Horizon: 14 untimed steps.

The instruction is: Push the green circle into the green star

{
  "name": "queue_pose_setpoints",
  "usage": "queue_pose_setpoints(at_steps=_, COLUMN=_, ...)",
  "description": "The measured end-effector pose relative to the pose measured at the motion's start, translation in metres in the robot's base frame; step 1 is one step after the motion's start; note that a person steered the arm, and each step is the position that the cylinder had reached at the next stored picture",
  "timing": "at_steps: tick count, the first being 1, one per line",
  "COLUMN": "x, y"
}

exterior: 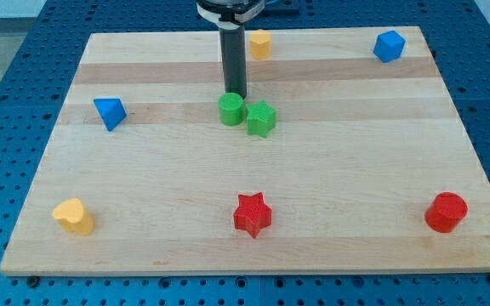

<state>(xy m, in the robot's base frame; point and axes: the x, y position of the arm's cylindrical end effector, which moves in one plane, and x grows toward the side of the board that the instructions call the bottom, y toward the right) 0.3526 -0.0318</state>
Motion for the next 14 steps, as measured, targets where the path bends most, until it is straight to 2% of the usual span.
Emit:
queue_pose_setpoints(at_steps=1, x=-0.003, y=0.0)
queue_pose_setpoints(at_steps=2, x=-0.028, y=0.0)
queue_pose_setpoints(at_steps=3, x=-0.035, y=-0.021)
queue_pose_setpoints(at_steps=4, x=0.001, y=-0.047)
queue_pose_setpoints(at_steps=5, x=0.017, y=-0.061)
queue_pose_setpoints(at_steps=9, x=0.033, y=-0.021)
queue_pose_setpoints(at_steps=11, x=0.033, y=-0.019)
queue_pose_setpoints(at_steps=12, x=0.05, y=-0.032)
queue_pose_setpoints(at_steps=13, x=0.088, y=-0.033)
queue_pose_setpoints(at_steps=14, x=0.113, y=0.001)
